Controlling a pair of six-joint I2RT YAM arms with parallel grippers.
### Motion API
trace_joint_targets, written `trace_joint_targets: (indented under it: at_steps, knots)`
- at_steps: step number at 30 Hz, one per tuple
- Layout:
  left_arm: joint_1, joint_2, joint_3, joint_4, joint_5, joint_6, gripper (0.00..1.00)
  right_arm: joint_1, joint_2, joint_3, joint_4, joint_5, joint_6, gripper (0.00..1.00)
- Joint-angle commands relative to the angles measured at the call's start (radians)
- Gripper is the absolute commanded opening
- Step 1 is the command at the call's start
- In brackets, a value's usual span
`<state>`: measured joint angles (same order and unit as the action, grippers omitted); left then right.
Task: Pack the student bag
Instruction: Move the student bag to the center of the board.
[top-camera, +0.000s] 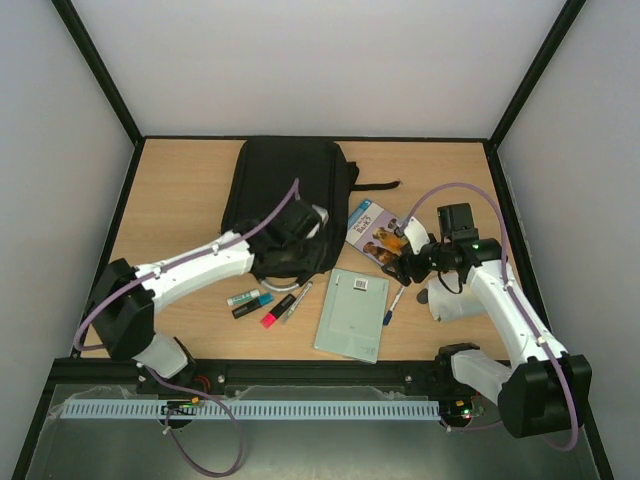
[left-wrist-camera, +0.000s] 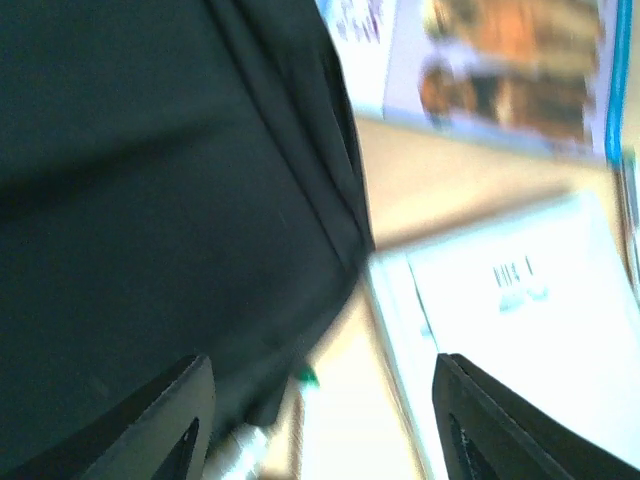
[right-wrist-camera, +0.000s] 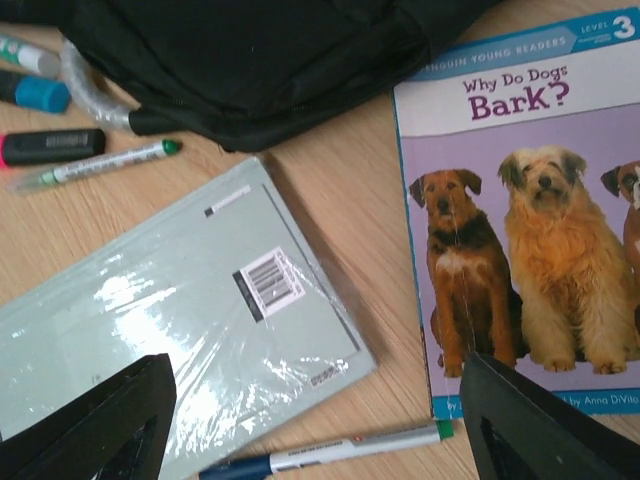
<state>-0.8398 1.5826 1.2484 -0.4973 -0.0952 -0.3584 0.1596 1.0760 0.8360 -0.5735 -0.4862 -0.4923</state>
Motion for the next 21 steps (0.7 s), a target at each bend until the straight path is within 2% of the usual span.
trace_joint_targets:
  at_steps: [1, 4, 10, 17, 21]
  knots:
    - [-0.080, -0.067, -0.196, 0.041, 0.186, -0.002, 0.60, 0.006, -0.040, -0.042, -0.101, 0.051, -0.086, 0.78]
    - [-0.112, -0.058, -0.263, 0.076, 0.261, -0.063, 0.52, 0.008, -0.060, -0.079, -0.100, 0.083, -0.116, 0.78]
    - [-0.139, -0.003, -0.352, 0.236, 0.296, -0.159, 0.48, 0.008, -0.102, -0.115, -0.112, 0.085, -0.111, 0.78]
    - [-0.131, 0.142, -0.320, 0.226, 0.164, -0.172, 0.52, 0.008, -0.149, -0.139, -0.077, 0.078, -0.063, 0.78]
    - [-0.108, 0.163, -0.310, 0.200, 0.094, -0.236, 0.54, 0.007, -0.146, -0.135, -0.076, 0.082, -0.052, 0.78]
